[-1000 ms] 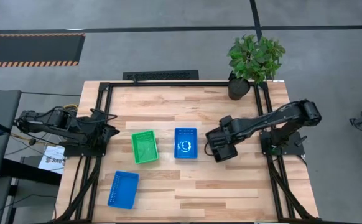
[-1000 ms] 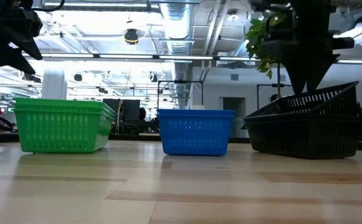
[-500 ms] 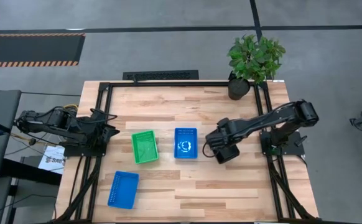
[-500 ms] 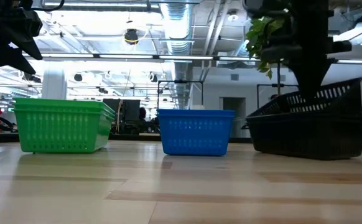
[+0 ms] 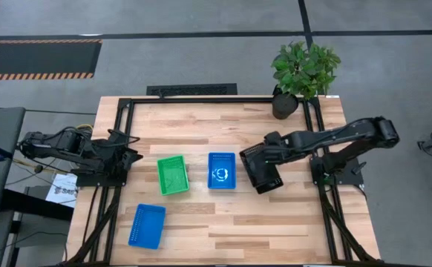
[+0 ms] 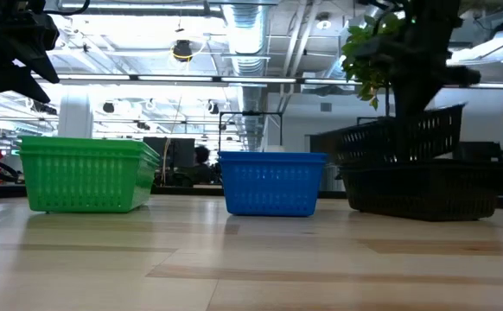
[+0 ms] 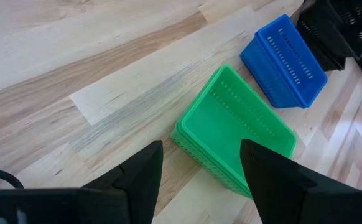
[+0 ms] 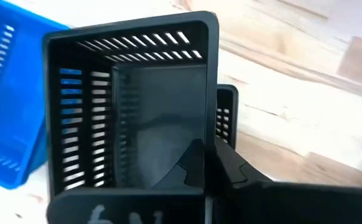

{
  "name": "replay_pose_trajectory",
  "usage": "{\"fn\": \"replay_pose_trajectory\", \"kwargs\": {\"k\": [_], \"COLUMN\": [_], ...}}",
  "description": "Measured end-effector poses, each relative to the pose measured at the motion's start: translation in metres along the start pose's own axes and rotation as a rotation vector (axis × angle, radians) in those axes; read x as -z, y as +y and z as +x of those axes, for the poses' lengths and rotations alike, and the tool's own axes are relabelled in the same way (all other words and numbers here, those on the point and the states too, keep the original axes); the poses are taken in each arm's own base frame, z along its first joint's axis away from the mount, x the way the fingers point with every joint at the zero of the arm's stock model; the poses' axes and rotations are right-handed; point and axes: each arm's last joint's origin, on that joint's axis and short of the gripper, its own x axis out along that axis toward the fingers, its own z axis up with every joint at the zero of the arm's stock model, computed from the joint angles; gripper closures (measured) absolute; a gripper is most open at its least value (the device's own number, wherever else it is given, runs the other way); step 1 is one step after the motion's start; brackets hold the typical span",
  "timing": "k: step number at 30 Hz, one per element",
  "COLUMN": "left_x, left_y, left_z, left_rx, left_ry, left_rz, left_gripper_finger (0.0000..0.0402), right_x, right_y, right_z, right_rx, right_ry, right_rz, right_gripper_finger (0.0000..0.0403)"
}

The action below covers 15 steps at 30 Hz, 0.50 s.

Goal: Stack baskets by color
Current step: Stack the bottom black bin on top of the black bin

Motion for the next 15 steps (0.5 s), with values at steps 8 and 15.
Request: {"fn": "replay_pose_trajectory", "kwargs": {"k": [8, 15], "left_x": [0.000, 0.000], "left_y": [0.000, 0.000], "left_z": [0.000, 0.000], "left_rx": [0.002, 0.002], "left_ry": [0.005, 0.003], "left_rz": [-0.003, -0.003], "left_gripper_finger": [0.0198, 0.0198], "right_x": [0.014, 0.022], "right_y": [-0.012, -0.013], "right_z": [0.011, 0.020], "right_rx": [-0.048, -0.059], "right_ry": [0.029, 0.086], "right_rz": [0.031, 0.020], "right_gripper_finger": [0.0378, 0.0378]}}
